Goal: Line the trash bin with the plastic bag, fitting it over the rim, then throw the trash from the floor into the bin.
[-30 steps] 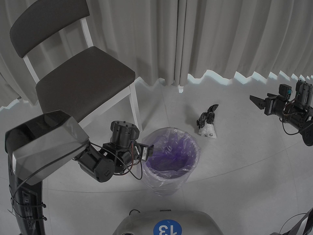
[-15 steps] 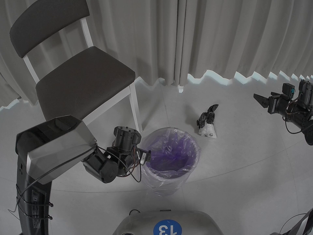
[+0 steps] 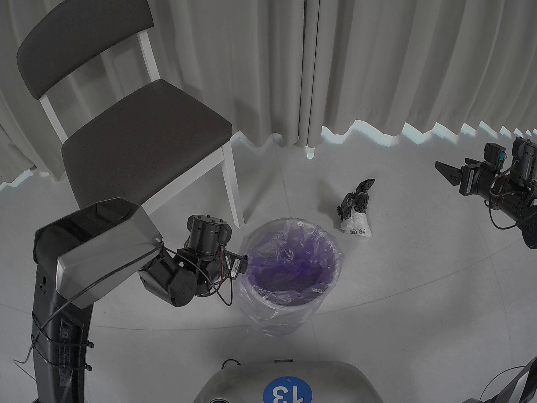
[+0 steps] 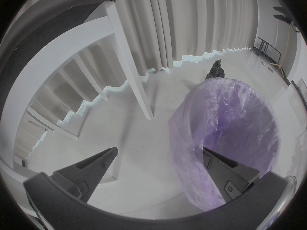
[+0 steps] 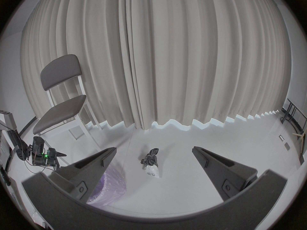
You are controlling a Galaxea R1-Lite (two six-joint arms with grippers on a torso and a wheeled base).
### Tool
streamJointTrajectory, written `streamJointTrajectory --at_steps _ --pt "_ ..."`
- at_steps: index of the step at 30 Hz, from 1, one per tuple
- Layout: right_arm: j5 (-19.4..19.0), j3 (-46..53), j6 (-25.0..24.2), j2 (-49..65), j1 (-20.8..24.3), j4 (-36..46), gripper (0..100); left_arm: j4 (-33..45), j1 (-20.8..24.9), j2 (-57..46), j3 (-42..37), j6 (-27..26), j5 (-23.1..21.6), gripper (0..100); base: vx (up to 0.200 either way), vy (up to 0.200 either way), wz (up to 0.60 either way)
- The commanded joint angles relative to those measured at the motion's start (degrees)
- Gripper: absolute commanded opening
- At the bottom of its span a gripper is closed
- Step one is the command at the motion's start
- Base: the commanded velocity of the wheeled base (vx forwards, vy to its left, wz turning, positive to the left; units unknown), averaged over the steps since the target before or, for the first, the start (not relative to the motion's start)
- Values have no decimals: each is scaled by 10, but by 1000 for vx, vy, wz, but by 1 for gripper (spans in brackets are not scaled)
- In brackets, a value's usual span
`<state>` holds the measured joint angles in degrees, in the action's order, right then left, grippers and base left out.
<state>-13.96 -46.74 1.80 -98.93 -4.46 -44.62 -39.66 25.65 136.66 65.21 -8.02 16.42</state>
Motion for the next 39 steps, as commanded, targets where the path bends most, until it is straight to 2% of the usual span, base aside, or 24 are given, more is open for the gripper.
streamJointTrajectory --at_steps 1,17,25,32,35,39 --pt "0 2 0 -5 0 0 100 0 -7 1 3 -1 0 100 0 0 0" --pt "0 2 1 -4 -1 0 100 1 -13 -5 14 0 -2 100 0 0 0" --pt "0 2 2 -5 -5 0 100 0 -30 34 37 3 -6 100 0 0 0" --pt "0 2 2 -7 -5 0 100 -1 -36 73 61 20 -11 100 0 0 0" --pt "0 0 5 -14 -5 0 100 -1 -33 85 64 35 -36 100 0 0 0" --pt "0 0 13 -18 -5 0 100 -2 -33 95 75 44 -39 100 0 0 0"
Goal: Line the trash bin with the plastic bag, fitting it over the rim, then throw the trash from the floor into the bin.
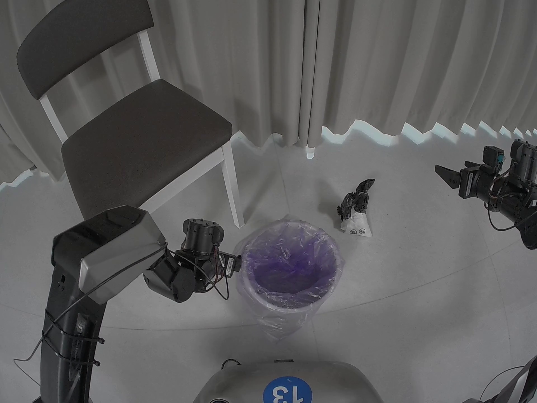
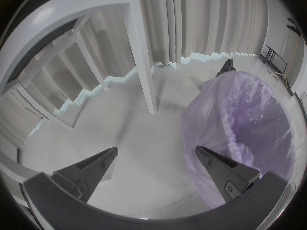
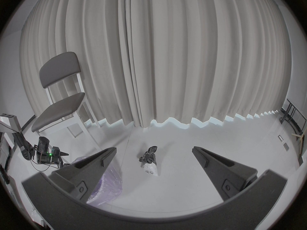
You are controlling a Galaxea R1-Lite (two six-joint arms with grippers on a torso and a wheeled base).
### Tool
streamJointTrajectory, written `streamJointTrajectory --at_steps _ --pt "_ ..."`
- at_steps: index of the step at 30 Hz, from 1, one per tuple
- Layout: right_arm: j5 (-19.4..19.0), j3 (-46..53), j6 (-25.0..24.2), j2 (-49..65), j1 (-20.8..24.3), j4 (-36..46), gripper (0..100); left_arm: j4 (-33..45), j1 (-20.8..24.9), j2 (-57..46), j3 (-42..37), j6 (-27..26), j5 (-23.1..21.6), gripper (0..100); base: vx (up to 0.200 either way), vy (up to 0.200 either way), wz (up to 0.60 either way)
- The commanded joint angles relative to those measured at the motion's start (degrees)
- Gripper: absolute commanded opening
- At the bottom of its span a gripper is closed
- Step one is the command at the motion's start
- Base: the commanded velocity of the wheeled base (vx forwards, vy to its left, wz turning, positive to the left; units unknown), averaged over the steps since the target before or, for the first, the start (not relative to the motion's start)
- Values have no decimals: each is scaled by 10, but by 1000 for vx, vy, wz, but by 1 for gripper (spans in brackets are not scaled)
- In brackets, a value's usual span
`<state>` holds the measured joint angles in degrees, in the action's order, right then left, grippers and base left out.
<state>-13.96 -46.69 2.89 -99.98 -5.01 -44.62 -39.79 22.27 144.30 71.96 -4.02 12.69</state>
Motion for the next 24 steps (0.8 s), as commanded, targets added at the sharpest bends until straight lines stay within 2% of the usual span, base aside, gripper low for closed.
streamJointTrajectory --at_steps 1,15,20,24 --pt "0 -1 2 -8 0 -1 100 0 1 19 8 9 -2 100 0 0 0" --pt "0 -1 3 -13 0 0 100 -1 0 22 2 71 -18 100 0 0 0" --pt "0 -2 4 -19 0 -1 100 -4 3 27 2 114 -30 100 0 0 0" --pt "0 -2 4 -20 0 -1 100 -7 0 24 -3 118 -30 100 0 0 0"
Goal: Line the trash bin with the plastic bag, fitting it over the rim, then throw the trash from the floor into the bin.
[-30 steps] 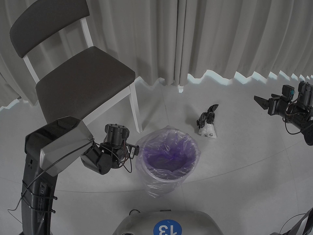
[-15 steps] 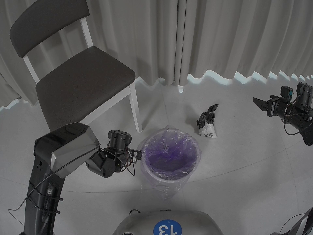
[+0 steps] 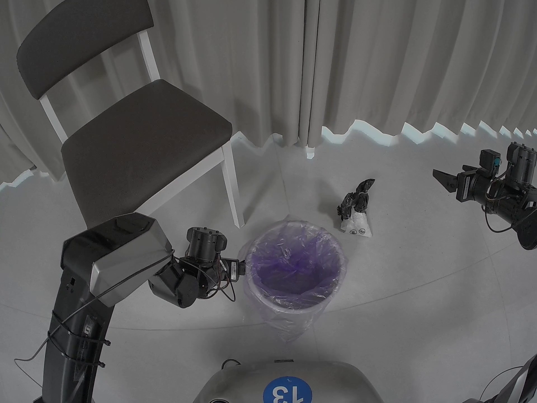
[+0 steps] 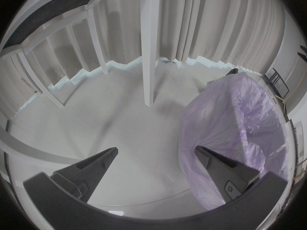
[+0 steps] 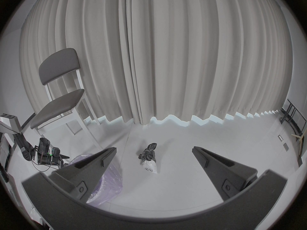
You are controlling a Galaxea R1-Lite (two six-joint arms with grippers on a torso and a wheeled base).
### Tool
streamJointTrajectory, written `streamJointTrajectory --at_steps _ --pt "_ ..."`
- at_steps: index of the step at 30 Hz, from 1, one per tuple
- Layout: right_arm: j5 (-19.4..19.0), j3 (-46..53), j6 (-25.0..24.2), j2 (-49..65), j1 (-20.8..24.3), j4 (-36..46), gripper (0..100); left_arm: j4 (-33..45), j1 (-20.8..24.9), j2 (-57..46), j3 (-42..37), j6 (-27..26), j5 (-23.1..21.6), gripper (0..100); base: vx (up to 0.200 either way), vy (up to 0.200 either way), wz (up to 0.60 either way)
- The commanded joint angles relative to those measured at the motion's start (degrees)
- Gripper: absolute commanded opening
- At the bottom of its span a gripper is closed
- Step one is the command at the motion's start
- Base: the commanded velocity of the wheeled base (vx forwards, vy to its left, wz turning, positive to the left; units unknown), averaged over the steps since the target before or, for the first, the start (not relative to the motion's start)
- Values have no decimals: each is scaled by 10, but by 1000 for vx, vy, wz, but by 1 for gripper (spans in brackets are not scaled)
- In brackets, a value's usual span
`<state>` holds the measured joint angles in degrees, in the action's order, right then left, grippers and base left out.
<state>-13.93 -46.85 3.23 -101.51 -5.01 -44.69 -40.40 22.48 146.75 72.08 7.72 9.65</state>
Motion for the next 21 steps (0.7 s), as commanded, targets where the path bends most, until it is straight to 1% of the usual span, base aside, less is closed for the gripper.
streamJointTrajectory --at_steps 1,6,10,11,16,21 --pt "0 -1 0 -5 0 0 100 -2 -2 -2 -9 4 0 100 0 0 0" --pt "0 -2 0 -4 0 0 100 -4 -5 -28 -40 39 0 100 0 0 0" --pt "0 -2 -1 -4 0 0 100 -4 -7 -35 -48 45 -1 100 0 0 0" --pt "0 -5 -1 -5 -3 0 100 -11 -14 -55 -75 67 0 100 0 0 0" --pt "0 -5 -1 -11 -3 0 100 -38 -20 -92 -120 90 -4 100 0 0 0" --pt "0 -5 -1 -13 -4 0 100 -43 -24 -113 -150 104 -8 100 0 0 0"
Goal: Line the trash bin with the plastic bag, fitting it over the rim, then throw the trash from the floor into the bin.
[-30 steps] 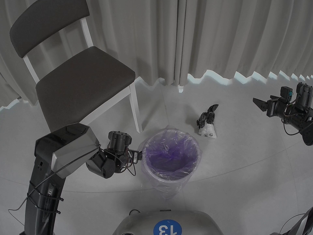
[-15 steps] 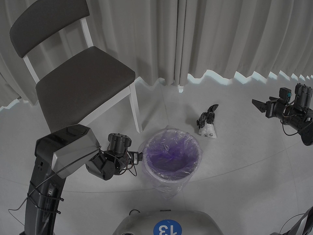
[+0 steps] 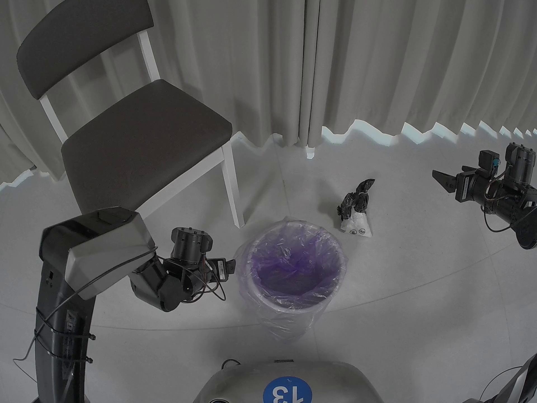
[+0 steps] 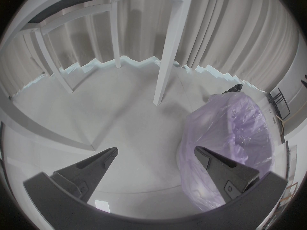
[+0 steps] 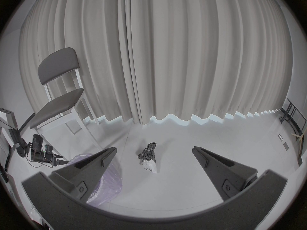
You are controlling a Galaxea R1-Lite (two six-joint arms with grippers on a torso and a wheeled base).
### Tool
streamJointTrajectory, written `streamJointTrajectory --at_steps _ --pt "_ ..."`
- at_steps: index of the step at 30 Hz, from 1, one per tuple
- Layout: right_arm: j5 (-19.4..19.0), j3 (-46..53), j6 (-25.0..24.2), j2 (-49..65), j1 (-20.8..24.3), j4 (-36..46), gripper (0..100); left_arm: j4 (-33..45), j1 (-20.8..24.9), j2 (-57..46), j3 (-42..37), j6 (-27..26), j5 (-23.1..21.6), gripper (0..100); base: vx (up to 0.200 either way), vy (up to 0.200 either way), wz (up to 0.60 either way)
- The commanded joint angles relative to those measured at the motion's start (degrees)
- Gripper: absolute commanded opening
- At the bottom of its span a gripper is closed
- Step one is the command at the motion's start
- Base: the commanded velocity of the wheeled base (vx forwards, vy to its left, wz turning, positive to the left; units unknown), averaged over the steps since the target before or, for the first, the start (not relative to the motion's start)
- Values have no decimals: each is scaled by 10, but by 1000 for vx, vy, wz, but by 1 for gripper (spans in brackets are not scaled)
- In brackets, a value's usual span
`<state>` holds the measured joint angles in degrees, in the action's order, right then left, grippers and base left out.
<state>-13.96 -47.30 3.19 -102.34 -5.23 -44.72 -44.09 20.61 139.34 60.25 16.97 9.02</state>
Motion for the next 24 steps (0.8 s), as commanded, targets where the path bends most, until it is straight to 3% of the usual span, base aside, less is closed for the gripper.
streamJointTrajectory --at_steps 1,8,10,18,24 --pt "0 -1 1 -5 -2 0 100 -9 -6 -46 -40 14 -1 100 0 0 0" --pt "0 -1 0 0 -7 0 100 -12 24 -118 -79 10 -23 100 0 0 0" --pt "0 -1 0 1 -7 0 100 2 57 -144 -79 3 -23 100 0 0 0" --pt "0 0 1 2 -9 0 100 76 130 -164 -67 -82 -17 100 0 0 0" --pt "0 -2 1 0 -13 1 100 128 148 -148 -48 -163 5 100 0 0 0"
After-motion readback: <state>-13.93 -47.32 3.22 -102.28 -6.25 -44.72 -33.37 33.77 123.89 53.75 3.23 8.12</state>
